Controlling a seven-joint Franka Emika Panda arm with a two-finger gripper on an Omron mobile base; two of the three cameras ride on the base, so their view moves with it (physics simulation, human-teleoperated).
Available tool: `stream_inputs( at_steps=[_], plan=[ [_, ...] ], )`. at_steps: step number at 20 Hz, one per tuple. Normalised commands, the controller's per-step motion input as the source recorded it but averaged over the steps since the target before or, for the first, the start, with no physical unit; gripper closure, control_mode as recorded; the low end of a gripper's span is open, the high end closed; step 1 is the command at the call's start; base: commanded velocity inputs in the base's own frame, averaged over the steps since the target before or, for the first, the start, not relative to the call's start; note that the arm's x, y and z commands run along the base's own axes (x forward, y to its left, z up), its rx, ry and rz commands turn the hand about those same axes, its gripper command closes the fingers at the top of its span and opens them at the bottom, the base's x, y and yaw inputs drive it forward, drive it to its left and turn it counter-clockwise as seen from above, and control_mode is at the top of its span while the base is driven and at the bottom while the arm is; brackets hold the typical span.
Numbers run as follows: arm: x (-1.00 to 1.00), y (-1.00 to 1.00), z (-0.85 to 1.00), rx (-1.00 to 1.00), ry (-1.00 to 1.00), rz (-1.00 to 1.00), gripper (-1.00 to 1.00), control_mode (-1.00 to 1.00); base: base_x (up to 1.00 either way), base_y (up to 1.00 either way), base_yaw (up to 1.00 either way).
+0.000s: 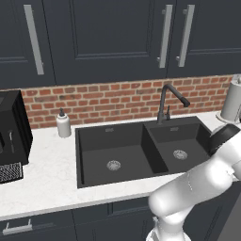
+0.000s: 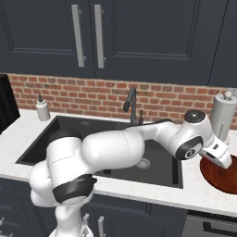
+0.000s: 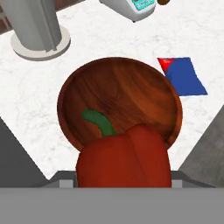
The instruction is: Pick the bell pepper from the sink and place it in the bowl. Then pick the bowl and place it in the microwave. Then close the microwave door and press the start button.
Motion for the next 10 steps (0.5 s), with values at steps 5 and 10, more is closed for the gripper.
stream_inputs(
  at_steps=[5, 10],
  plan=[
    [0.03, -0.31, -0.17, 0.00, 0.00, 0.07, 1.00, -1.00, 0.00, 0.00, 0.00],
    [0.05, -0.29, -0.26, 0.01, 0.00, 0.08, 1.00, -1.00, 0.00, 0.00, 0.00]
  ],
)
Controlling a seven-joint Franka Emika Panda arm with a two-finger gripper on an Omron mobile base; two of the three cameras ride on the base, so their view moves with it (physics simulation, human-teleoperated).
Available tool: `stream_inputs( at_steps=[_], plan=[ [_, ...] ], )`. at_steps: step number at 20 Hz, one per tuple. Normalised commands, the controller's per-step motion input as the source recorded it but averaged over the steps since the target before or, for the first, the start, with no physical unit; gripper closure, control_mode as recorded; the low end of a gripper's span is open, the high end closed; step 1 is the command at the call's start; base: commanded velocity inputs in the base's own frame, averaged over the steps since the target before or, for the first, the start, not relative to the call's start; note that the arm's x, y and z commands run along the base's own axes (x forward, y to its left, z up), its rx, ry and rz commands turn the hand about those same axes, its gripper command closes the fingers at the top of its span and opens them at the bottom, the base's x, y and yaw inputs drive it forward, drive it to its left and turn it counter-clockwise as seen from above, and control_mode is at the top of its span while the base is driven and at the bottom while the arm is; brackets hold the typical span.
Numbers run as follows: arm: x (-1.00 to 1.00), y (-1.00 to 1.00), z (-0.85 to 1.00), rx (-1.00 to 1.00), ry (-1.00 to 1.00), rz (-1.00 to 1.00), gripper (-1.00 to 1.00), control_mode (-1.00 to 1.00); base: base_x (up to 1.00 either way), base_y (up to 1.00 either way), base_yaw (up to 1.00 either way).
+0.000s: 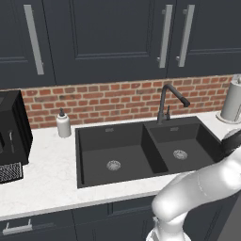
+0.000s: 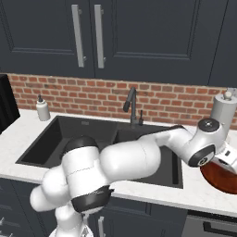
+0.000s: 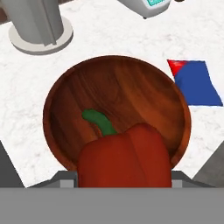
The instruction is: Pick the bell pepper from the sink and place it in the bowl. Then pick the bowl and place it in the microwave. Then close the microwave door and press the start button.
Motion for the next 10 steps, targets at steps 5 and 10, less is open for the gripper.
stream_inputs(
  at_steps=[5, 10],
  plan=[
    [0.20, -0.03, -0.43, 0.00, 0.01, 0.02, 1.00, -1.00, 0.00, 0.00, 0.00],
    [0.26, -0.02, -0.47, 0.00, 0.02, 0.00, 1.00, -1.00, 0.00, 0.00, 0.00]
  ],
)
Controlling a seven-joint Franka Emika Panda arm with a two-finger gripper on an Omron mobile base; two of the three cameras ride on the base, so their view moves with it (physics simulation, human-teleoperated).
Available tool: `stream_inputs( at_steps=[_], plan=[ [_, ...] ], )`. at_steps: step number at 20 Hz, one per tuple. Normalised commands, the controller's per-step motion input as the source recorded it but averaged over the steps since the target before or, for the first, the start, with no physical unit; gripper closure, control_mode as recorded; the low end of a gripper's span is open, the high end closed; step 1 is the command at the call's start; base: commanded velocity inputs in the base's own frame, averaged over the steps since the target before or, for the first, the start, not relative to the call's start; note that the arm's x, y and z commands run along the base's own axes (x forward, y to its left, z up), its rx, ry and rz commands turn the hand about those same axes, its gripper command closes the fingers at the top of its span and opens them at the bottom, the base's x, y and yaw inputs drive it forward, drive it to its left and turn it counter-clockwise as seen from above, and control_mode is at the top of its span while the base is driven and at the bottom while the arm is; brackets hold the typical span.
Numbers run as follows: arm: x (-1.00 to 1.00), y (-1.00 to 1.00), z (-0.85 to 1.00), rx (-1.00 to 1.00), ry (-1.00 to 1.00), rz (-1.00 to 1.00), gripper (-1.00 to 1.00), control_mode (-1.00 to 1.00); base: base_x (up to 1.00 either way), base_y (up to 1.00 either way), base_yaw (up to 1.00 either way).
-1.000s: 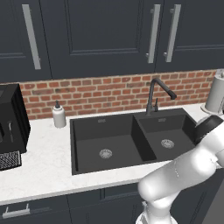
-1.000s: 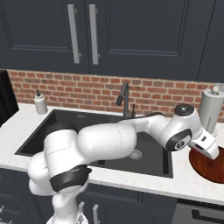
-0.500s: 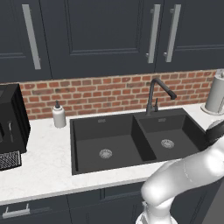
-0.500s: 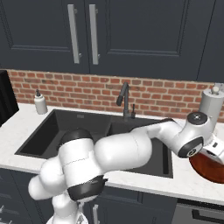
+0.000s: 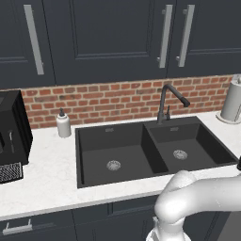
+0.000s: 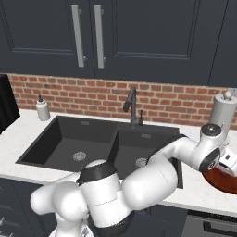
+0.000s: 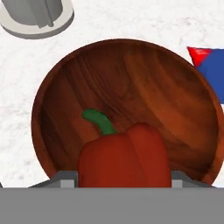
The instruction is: Pick the bell pepper from the sink and place it in the bowl. Then pick the bowl and place it in the microwave. Then close the microwave door and press the start button.
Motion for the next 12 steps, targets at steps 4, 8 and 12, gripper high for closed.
stream_inputs(
  at_steps=[4, 8, 12],
  plan=[
    [0.19, -0.06, -0.43, 0.00, 0.02, 0.00, 1.00, -1.00, 0.00, 0.00, 0.00],
    [0.16, -0.14, -0.38, 0.00, 0.01, 0.00, 1.00, -1.00, 0.00, 0.00, 0.00],
    [0.17, -0.20, -0.33, 0.00, 0.01, 0.01, 1.00, -1.00, 0.00, 0.00, 0.00]
  ],
)
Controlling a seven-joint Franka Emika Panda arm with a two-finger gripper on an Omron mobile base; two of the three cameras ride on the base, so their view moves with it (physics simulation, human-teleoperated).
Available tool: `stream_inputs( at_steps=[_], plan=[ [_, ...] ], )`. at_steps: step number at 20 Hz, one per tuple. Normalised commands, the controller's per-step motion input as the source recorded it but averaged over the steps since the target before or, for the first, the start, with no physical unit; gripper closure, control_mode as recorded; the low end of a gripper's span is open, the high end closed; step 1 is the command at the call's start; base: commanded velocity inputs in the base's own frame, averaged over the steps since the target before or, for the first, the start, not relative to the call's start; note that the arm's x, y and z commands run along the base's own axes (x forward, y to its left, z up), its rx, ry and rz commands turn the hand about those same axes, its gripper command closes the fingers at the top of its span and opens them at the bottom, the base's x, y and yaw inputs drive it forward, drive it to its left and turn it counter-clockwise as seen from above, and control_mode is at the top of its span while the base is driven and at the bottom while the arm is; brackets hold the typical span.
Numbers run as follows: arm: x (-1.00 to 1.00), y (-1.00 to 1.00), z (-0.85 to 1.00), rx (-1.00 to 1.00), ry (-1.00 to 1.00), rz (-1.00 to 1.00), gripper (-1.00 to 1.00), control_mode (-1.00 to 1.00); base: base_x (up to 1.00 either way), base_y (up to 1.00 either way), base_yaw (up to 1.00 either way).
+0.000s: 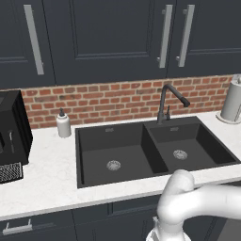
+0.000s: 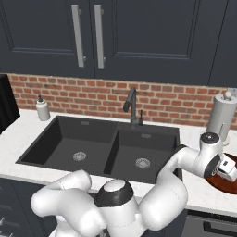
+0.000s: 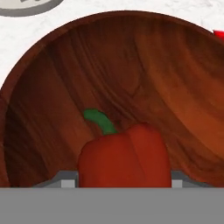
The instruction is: Pick the bell pepper from the sink and place it in the bowl. Then pick the bowl and place it in the microwave. Then close the microwave door and press the start button.
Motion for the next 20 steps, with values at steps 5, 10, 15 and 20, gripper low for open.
stream_inputs(
  at_steps=[5, 10, 15, 20],
  plan=[
    [0.22, -0.25, -0.25, 0.00, 0.00, 0.03, 1.00, -1.00, 0.00, 0.00, 0.00],
    [0.23, -0.20, -0.19, 0.00, 0.00, 0.04, -1.00, -1.00, 0.00, 0.00, 0.00],
    [0.14, -0.02, -0.01, 0.00, 0.01, 0.01, -1.00, -1.00, 0.00, 0.00, 0.00],
    [-0.06, 0.20, 0.05, -0.04, -0.05, 0.01, -1.00, -1.00, 0.00, 0.00, 0.00]
  ],
)
